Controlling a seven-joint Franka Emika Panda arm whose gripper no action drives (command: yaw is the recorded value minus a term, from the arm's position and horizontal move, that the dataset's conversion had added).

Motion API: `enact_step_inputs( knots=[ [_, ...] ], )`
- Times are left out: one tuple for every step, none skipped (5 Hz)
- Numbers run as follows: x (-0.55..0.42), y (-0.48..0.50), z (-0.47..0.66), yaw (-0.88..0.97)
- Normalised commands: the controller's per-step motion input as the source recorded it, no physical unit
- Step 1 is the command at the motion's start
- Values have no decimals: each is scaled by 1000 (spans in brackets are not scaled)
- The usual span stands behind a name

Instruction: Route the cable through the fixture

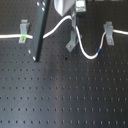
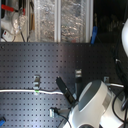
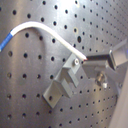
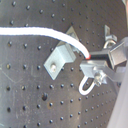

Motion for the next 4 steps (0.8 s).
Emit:
enact_step_inputs(
  knots=[
    [-125, -228, 199, -674],
    [-104, -24, 50, 80],
    [-352, -191, 13, 246],
    [-373, -357, 61, 49]
  ],
)
